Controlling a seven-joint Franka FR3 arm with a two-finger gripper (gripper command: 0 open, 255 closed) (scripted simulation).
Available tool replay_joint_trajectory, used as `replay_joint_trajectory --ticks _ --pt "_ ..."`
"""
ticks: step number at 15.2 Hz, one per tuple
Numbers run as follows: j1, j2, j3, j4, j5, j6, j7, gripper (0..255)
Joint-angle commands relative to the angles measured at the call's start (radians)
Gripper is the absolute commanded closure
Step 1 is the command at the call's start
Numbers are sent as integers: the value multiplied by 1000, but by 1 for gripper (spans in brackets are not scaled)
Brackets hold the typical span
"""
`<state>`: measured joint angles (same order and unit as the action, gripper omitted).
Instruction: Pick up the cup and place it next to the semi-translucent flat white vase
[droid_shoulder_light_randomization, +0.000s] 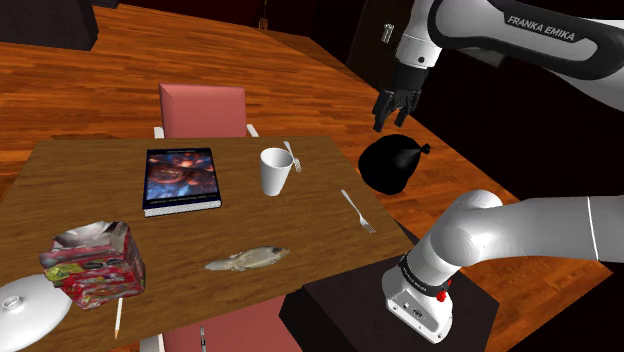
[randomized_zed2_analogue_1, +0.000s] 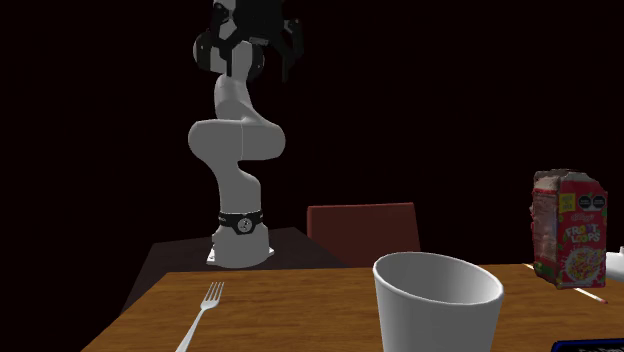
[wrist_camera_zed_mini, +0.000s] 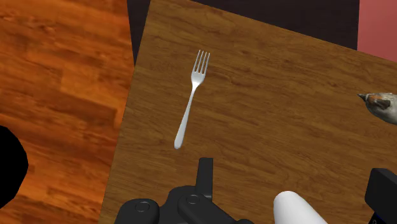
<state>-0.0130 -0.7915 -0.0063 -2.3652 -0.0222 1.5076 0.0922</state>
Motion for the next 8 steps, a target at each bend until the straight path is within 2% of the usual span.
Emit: replay_joint_trajectory --ticks 1,8 --pt "0 0 0 0 0 0 0 0" --pt "24 173 85 -32 25 220 85 0"
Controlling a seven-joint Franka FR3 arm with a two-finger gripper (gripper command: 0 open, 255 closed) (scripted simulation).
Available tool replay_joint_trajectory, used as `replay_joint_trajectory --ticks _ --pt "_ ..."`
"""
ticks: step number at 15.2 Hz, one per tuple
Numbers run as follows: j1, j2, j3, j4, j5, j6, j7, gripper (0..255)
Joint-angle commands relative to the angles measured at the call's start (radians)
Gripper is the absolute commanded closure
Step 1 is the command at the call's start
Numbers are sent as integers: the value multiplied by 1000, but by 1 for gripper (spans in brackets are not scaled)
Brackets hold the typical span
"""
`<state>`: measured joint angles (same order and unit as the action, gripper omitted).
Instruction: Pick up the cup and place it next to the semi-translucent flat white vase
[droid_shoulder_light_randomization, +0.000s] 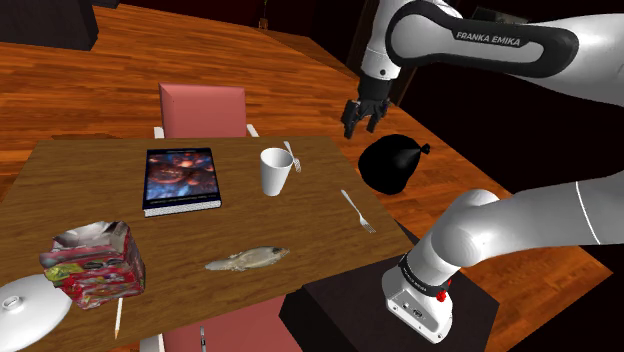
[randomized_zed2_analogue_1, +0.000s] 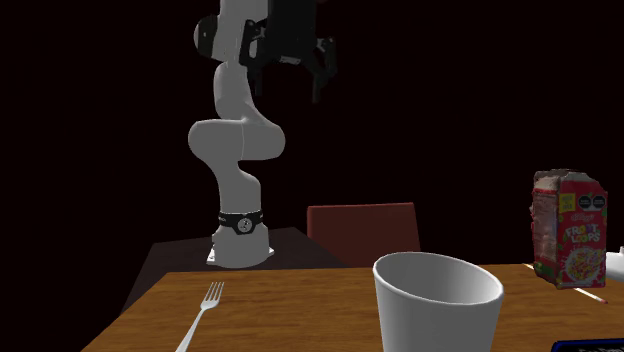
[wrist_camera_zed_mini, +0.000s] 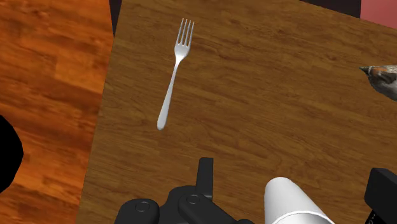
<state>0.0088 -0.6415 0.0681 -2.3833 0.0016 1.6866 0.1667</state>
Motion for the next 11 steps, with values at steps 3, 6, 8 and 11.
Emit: replay_joint_trajectory --ticks 3,6,8,11 --pt "9 114 46 -6 2 130 49 0" --pt "14 214 80 15 -6 213 90 0" --pt "15 284 102 36 -17 264 119 0" --pt "17 393 133 78 -42 333 166 0"
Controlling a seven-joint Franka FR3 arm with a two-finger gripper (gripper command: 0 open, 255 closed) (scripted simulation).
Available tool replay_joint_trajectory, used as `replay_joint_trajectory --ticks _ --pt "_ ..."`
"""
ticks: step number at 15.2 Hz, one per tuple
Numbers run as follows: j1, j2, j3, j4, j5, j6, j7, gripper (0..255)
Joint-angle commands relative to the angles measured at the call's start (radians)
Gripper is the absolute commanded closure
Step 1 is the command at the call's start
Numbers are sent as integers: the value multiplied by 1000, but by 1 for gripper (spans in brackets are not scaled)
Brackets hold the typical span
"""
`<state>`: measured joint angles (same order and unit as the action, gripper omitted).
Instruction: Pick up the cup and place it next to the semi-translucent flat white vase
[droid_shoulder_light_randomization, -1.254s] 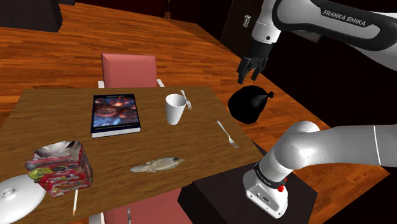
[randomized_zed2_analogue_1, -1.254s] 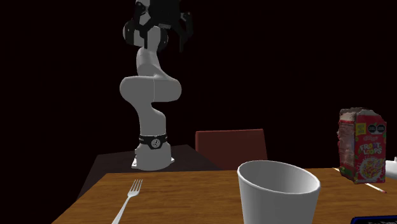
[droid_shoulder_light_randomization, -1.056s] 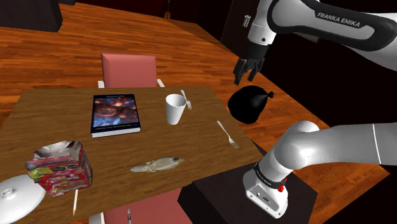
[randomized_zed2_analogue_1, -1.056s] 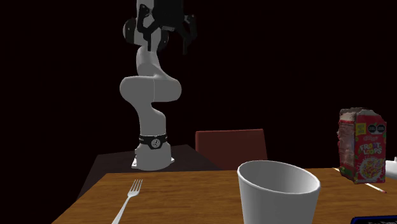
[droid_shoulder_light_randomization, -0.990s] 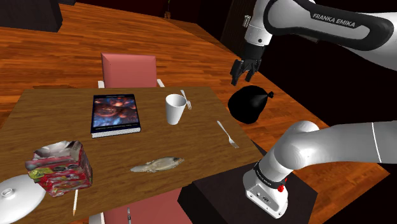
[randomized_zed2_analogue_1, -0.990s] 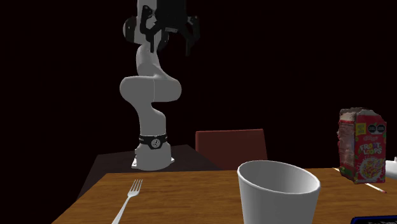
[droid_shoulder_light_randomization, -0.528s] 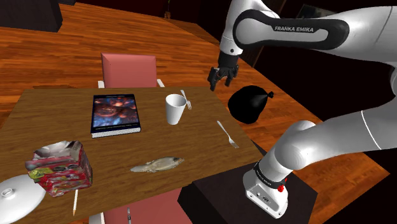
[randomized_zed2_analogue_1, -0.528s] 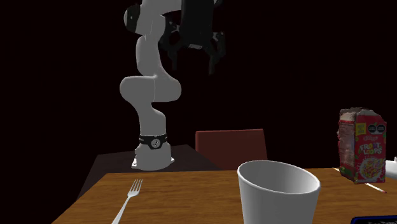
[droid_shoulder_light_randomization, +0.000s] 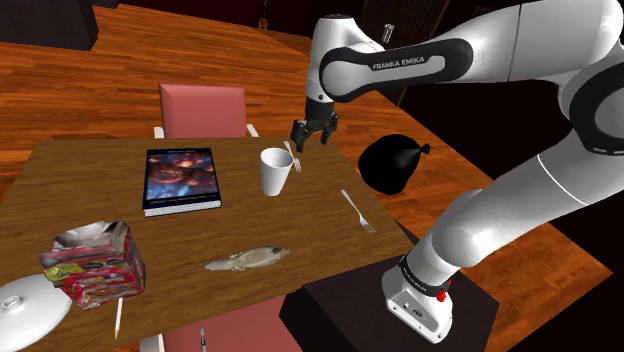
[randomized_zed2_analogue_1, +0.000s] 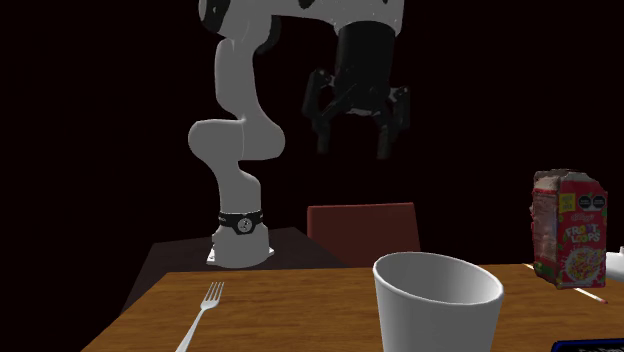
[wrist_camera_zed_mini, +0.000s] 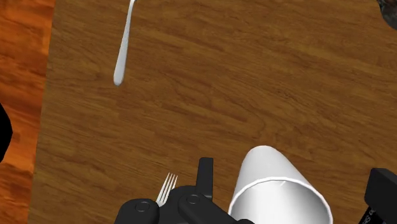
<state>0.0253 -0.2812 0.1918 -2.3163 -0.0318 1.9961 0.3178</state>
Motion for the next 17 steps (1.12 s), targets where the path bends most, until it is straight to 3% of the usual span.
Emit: replay_joint_trajectory --ticks 1,13,17 --pt "1 70 18 28 -20 44 31 0" --pt "53 538 64 336 -221 180 242 0" --pt "53 566 56 317 -236 226 252 0"
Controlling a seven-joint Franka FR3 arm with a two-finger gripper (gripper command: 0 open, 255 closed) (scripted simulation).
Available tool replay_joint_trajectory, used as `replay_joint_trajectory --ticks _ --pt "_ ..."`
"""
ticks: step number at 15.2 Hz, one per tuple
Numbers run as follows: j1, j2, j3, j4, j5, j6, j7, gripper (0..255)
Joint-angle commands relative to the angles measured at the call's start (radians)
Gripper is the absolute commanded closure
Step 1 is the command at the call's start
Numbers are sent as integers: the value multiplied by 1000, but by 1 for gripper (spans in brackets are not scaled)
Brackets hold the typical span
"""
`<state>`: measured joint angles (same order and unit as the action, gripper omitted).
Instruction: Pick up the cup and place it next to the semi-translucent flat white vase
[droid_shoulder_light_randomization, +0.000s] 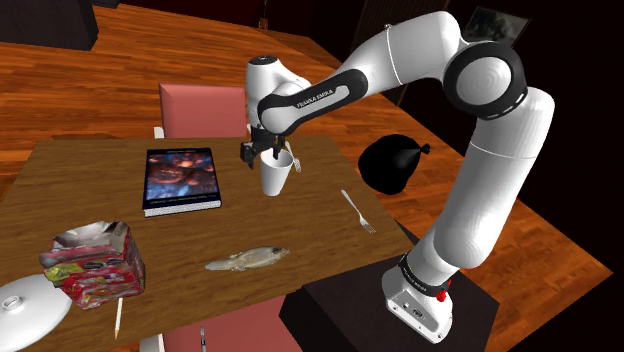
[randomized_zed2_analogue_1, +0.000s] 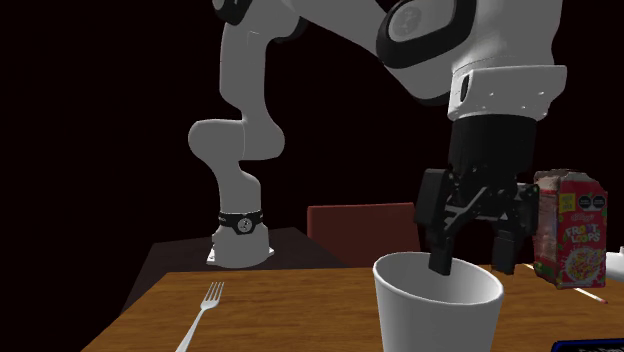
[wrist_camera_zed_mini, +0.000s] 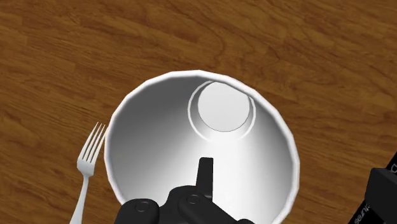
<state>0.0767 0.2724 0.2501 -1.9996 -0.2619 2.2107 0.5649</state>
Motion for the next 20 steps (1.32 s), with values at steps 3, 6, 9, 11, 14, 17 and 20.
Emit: replay_joint_trajectory --ticks 3,6,9,11,14,17,20 --pt "1 34 -8 -12 -18 45 13 0" --pt "1 39 -9 -14 -21 52 14 0" --pt "1 39 -9 -14 -21 51 14 0" --pt "1 39 -9 -14 -21 51 14 0" --pt "1 39 -9 -14 -21 51 14 255" --pt "1 39 -9 -14 -21 51 14 255" --pt "1 39 -9 -14 -21 52 14 255"
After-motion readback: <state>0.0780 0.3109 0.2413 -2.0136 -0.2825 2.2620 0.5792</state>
